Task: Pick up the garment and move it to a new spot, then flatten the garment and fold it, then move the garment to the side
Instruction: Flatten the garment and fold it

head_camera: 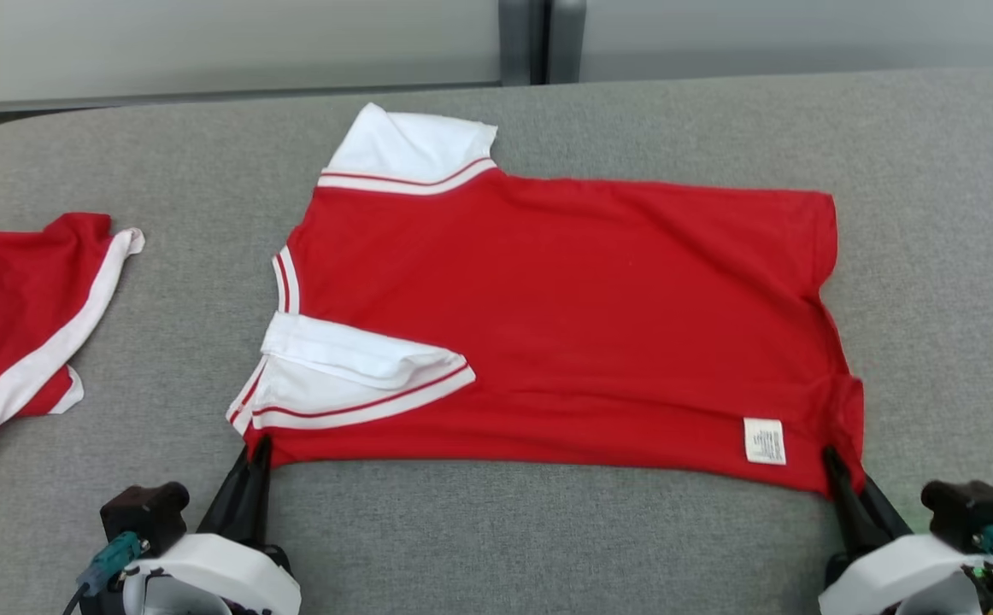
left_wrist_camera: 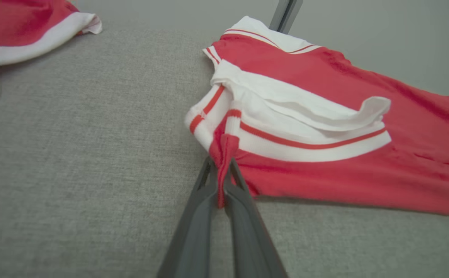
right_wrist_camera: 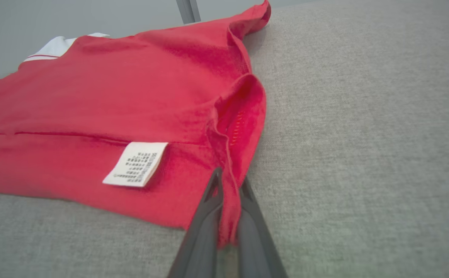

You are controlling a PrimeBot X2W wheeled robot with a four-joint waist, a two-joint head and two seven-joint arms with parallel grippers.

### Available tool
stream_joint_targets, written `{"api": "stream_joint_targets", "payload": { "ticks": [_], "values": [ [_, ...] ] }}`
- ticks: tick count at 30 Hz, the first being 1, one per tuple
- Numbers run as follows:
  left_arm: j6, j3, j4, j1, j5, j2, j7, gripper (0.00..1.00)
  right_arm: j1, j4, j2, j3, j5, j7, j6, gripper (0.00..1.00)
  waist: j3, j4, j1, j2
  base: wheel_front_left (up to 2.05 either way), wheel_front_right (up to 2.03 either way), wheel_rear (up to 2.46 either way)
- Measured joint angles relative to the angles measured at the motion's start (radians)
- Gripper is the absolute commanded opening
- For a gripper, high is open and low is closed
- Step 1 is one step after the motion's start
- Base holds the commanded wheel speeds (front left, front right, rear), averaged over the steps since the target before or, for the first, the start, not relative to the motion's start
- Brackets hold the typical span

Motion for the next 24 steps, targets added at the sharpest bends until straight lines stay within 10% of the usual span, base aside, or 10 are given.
{"api": "stream_joint_targets", "payload": {
  "ticks": [12, 15, 16, 24],
  "values": [
    [0.072, -0.018, -0.234, 0.264, -0.021, 0.016, 0.161, 0.0, 0.215, -0.106, -0.014, -0.058, 0.022, 0.09, 0.0, 0.0, -0.105, 0.029, 0.0, 0.0, 0.0, 0.0, 0.0],
    [0.085, -0.021, -0.24, 0.291, -0.032, 0.01, 0.188, 0.0, 0.222, -0.107, -0.01, -0.071, 0.026, 0.086, 0.0, 0.61, -0.112, 0.03, 0.0, 0.0, 0.0, 0.0, 0.0],
    [0.092, -0.021, -0.239, 0.291, -0.038, 0.006, 0.201, 1.0, 0.222, -0.105, -0.007, -0.079, 0.028, 0.081, 0.0, 1.0, -0.114, 0.03, 0.0, 0.0, 0.0, 0.0, 0.0],
    [0.163, 0.005, -0.299, 0.289, 0.026, 0.021, 0.089, 1.0, 0.2, -0.196, 0.001, -0.141, -0.02, 0.026, 0.0, 1.0, -0.132, 0.011, 0.0, 0.0, 0.0, 0.0, 0.0]
  ]
}}
